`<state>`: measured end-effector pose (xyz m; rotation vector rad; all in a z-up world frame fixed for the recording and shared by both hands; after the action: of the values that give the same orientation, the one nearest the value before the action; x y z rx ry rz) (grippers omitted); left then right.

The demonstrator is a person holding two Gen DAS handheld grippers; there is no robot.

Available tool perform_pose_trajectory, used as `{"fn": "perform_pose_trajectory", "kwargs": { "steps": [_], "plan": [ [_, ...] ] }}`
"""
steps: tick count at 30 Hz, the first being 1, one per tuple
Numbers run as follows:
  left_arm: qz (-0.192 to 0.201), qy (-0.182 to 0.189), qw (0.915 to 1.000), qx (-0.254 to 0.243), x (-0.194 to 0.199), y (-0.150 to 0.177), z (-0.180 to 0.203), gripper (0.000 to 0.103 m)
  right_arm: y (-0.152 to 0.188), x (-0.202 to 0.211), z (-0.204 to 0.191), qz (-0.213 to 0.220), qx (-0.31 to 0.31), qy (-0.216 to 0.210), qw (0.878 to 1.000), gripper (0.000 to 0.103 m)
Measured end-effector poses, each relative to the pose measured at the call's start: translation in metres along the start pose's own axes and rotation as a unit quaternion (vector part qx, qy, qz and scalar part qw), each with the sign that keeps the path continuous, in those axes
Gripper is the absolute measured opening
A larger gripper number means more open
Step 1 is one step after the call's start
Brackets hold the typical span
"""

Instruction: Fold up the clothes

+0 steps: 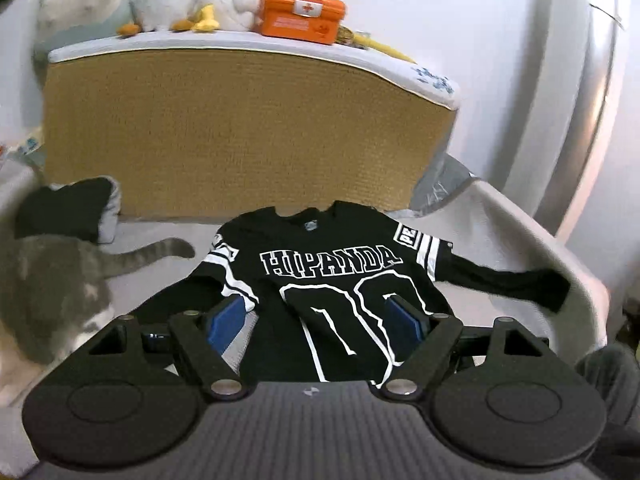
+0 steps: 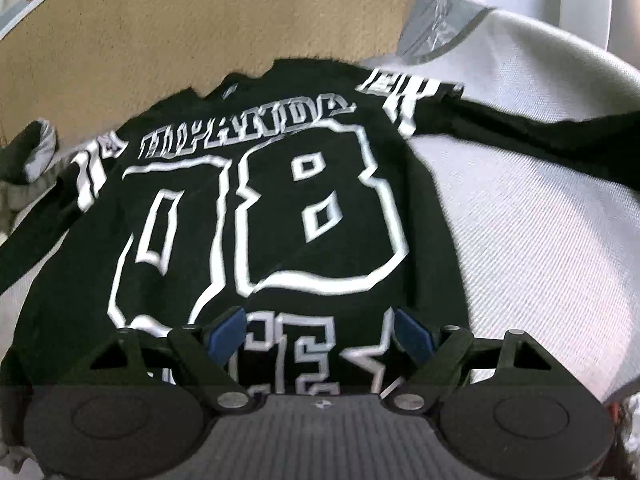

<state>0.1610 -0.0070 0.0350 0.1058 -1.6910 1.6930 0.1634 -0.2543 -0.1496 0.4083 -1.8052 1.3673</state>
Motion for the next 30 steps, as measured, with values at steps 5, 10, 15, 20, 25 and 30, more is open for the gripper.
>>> {"fn": "perform_pose_trajectory", "kwargs": {
  "steps": [5, 10, 15, 20, 25, 30],
  "plan": [
    [-0.013, 0.015, 0.9998, 0.010, -0.014, 0.010, -0.018, 0.080, 0.013, -0.017, -0.015, -0.041, -0.003, 0.031, 0.999, 0.091],
    [-0.024, 0.026, 0.9986, 0.040, -0.022, 0.024, -0.039, 0.081, 0.016, -0.027, -0.026, -0.035, 0.012, 0.041, 0.998, 0.103],
    [-0.011, 0.000, 0.9989, 0.045, -0.027, 0.020, -0.064, 0.084, 0.019, -0.027, -0.024, -0.018, 0.024, 0.026, 0.999, 0.103],
    [-0.001, -0.023, 0.9974, 0.068, -0.031, 0.023, -0.089, 0.091, 0.022, -0.013, -0.014, 0.000, 0.034, -0.011, 0.999, 0.095],
    [-0.038, -0.001, 0.9990, 0.025, -0.060, 0.061, -0.076, 0.091, 0.017, 0.009, 0.004, 0.019, 0.021, -0.054, 0.998, 0.077],
    [-0.076, -0.016, 0.9969, -0.012, -0.094, 0.102, -0.074, 0.090, -0.010, 0.042, 0.024, 0.056, 0.036, -0.057, 0.996, 0.076]
  ]
}}
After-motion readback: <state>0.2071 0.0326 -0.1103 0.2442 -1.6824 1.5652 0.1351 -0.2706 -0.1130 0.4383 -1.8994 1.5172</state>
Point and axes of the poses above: each gripper's, at about its wrist camera, not at the fingertips, and x roughly against the way its jaws point, z to its right, y to its underside, the point moved 2 cm from there along -x, roughly the way its jaws point, and after that the axes turned 1 degree about z, right-handed, at the moved point
